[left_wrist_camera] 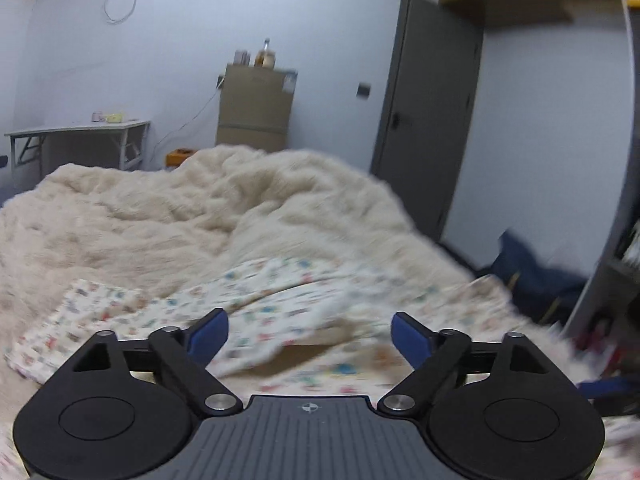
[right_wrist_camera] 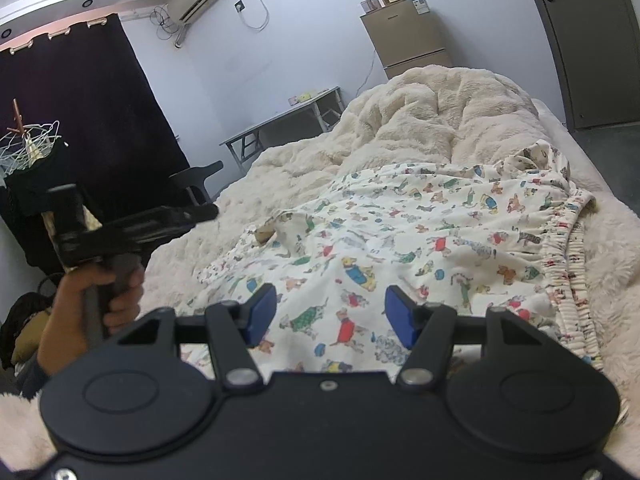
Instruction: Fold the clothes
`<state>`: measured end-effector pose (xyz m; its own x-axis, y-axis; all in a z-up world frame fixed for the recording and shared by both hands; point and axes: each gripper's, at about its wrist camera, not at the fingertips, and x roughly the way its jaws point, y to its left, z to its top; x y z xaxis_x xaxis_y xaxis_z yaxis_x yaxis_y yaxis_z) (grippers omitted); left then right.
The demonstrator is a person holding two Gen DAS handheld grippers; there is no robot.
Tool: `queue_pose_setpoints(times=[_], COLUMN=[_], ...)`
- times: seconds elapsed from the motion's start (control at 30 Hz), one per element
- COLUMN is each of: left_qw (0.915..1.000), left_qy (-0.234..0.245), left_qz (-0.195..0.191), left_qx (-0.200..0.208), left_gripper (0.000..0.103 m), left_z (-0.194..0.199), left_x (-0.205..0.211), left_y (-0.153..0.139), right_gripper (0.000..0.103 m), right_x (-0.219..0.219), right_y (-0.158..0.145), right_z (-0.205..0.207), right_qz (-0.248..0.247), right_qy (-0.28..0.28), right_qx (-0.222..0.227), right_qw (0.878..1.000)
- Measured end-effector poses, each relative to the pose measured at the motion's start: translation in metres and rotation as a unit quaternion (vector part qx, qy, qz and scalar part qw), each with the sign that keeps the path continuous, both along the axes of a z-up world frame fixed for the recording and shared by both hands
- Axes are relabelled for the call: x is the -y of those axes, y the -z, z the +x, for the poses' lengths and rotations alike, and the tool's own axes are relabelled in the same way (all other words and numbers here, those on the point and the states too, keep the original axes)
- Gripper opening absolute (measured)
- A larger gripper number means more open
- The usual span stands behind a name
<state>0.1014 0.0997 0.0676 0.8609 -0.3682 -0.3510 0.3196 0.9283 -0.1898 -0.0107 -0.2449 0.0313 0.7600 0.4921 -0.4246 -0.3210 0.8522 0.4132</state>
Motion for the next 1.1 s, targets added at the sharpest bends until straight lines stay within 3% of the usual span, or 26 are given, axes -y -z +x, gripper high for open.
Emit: queue_pose_setpoints(times=[0.1, 0.3, 1.1], left_qw=[0.9999, 0.9986, 0.9983], left_qy=[0.005, -0.001, -0.003], left_qz=[0.016, 0.026, 0.027], left_qx=[-0.002, -0.045, -0.051], left_gripper=[0.095, 0.095, 0.099], left_z=[-0.013, -0.007, -0.009], left_x=[0.022, 0.034, 0.031], left_y=[0.017, 0.045, 0.055], right_gripper=[0.059, 0.059, 0.060], right_x=[0.000, 0.001, -0.002], right_y=[0.000, 0.000, 0.001], right_z=[0.000, -0.001, -0.001], right_qz=[-0.003, -0.002, -0.013], right_qy=[-0.002, 0.000, -0.005], right_qx=[0.004, 0.004, 0.005], right_qw=[1.000, 1.000, 1.000])
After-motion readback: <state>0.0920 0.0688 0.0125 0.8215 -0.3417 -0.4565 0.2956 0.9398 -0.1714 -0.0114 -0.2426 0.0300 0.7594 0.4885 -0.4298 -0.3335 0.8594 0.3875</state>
